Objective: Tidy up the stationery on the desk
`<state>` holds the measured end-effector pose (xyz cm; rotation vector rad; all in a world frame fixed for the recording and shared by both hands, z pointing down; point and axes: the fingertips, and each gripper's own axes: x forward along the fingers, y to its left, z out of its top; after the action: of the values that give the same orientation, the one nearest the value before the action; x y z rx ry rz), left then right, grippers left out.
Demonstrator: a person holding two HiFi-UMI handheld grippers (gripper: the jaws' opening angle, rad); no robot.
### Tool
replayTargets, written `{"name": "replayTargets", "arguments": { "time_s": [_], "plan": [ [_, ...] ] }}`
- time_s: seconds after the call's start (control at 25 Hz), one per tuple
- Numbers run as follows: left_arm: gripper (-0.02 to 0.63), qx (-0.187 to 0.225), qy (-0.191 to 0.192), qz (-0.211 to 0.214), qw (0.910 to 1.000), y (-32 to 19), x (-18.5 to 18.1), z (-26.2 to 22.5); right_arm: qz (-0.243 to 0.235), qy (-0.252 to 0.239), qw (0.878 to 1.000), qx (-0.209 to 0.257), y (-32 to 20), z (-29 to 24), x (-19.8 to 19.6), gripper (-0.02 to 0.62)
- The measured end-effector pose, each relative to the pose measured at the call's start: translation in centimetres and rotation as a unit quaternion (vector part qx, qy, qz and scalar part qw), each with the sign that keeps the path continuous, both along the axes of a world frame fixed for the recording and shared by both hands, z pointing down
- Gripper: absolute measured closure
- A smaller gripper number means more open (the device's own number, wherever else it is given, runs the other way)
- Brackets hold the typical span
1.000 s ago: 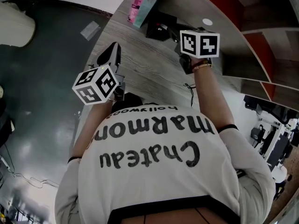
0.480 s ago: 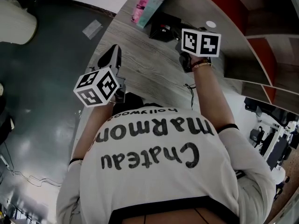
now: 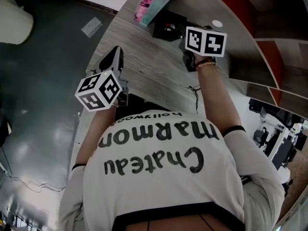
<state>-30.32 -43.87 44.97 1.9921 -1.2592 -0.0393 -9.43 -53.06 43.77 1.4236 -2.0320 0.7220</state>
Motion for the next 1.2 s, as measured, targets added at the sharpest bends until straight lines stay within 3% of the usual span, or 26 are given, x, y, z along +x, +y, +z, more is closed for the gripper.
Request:
{"name": "replayTargets", "arguments": {
  "time_s": [0.32, 0.76, 1.2],
  "plan": [
    [0.591, 0.015, -0.02, -0.005, 0.9997, 0.0, -0.1, -0.7, -0.006, -0.006, 1.0, 0.004, -0.3, 0.1, -0.3, 0.557],
    [0.591, 0.028, -0.044, -0.031, 0.9982, 3.1, -1.1, -2.3, 0.013, -0.061, 0.998, 0.013, -0.4, -0.1, 0.1, 0.557],
    [0.591, 0.06, -0.068, -0.056, 0.9943, 7.4, -0.1, -5.3, 0.016, -0.109, 0.991, 0.08, 1.9, -4.6, 1.8, 0.552]
  ]
}}
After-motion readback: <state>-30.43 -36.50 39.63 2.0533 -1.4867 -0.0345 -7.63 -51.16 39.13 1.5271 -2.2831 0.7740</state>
